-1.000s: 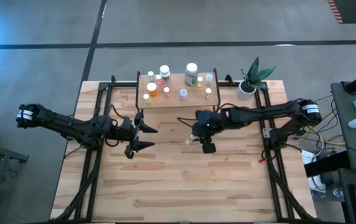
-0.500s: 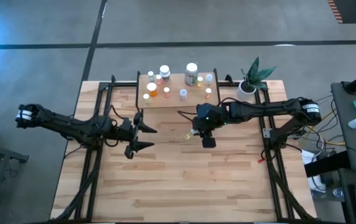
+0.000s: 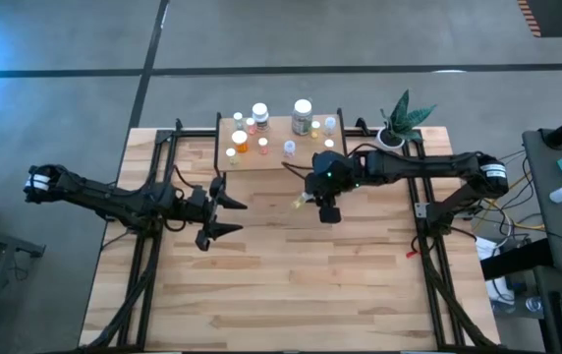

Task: Pick and place medicine bottles onto shelf by color
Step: Put the yellow medicine bottle on the shelf

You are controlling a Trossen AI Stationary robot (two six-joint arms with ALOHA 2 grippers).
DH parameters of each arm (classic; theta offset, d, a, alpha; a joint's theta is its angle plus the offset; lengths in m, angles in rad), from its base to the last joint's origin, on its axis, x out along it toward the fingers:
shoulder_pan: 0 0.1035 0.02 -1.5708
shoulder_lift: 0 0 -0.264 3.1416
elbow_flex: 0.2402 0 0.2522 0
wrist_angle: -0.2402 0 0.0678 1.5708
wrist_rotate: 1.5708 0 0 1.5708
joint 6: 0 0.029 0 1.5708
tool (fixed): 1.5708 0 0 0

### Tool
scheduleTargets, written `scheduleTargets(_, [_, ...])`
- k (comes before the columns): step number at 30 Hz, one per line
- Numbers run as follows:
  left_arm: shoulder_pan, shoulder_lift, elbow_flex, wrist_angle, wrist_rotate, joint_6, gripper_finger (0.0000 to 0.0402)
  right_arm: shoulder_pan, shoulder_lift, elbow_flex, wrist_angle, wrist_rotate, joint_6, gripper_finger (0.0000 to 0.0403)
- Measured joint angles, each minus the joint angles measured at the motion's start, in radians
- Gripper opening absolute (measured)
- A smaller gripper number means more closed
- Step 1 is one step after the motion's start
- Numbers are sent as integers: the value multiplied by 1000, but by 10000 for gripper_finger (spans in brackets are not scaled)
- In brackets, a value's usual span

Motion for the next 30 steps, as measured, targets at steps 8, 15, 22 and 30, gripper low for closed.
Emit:
scheduleTargets(8, [0, -4, 0, 1, 0, -1, 240, -54, 0, 129, -140, 104, -57, 118])
scheduleTargets(15, [0, -4, 0, 0, 0, -3, 240, -105, 0, 243, -227, 123, -99, 126])
scheduleTargets(22, [0, -3, 0, -1, 0, -6, 240, -163, 0, 298, -265, 130, -149, 123])
scheduleTargets(30, [0, -3, 0, 0, 0, -6, 240, -223, 25, 317, -306, 130, -172, 128])
